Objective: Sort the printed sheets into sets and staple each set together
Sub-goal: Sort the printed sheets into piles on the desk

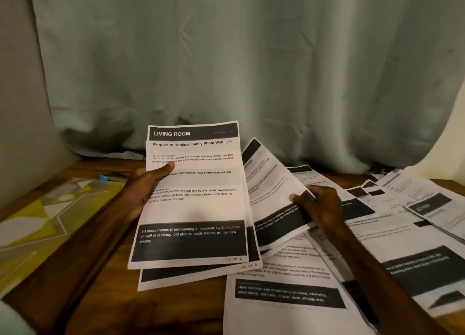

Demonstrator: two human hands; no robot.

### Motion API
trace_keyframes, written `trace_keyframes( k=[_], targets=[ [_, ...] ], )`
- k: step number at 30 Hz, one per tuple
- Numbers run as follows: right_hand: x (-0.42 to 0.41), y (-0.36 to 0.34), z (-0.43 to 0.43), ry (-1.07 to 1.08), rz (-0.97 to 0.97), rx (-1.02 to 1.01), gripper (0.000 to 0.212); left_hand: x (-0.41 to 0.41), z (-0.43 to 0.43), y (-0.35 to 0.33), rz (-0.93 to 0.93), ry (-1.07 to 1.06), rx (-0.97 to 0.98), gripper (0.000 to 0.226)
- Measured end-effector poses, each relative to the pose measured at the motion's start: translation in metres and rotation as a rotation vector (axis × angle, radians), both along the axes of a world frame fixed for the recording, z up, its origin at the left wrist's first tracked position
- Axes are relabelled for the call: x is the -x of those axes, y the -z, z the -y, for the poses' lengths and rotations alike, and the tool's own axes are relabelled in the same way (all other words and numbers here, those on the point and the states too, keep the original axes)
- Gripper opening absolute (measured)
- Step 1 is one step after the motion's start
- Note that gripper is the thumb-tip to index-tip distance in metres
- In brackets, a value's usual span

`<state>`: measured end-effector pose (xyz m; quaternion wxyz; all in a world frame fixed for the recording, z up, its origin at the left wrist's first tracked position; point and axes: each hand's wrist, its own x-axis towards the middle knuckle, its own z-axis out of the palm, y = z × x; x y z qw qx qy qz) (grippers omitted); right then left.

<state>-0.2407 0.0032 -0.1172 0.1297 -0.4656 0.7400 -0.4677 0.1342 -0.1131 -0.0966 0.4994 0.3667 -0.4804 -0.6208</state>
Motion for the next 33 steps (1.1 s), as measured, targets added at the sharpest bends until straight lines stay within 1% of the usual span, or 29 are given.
trace_keyframes(
  k=[3,6,8,13,15,20,26,30,33],
  targets=[
    [-0.002,-0.010,-0.006,0.039,0.196,0.137,0.035,0.003,-0.001,0.000,-0.017,0.010,0.004,0.047],
    [-0.004,-0.012,-0.009,0.015,0.352,0.210,0.034,0.003,-0.001,0.002,-0.043,0.013,0.015,0.046],
    [-0.005,-0.014,-0.010,0.008,0.419,0.257,0.032,0.002,0.002,0.002,-0.063,0.018,0.014,0.047],
    [-0.008,-0.015,-0.009,0.003,0.432,0.291,0.032,0.003,0.000,-0.003,-0.109,0.042,0.017,0.046],
    [-0.010,-0.017,-0.010,-0.001,0.425,0.298,0.029,0.006,-0.004,-0.005,-0.138,0.057,0.016,0.043],
    [-0.015,-0.017,-0.012,-0.048,0.461,0.314,0.021,0.012,-0.010,-0.004,-0.154,0.065,-0.001,0.044],
    [-0.021,-0.018,-0.015,-0.092,0.528,0.323,0.023,0.020,-0.016,-0.005,-0.159,0.057,-0.007,0.045],
    [-0.023,-0.018,-0.017,-0.101,0.538,0.304,0.028,0.022,-0.017,-0.004,-0.153,0.018,0.021,0.050],
    [-0.023,-0.018,-0.018,-0.123,0.567,0.291,0.026,0.023,-0.018,-0.004,-0.149,-0.011,0.022,0.053]
  ],
)
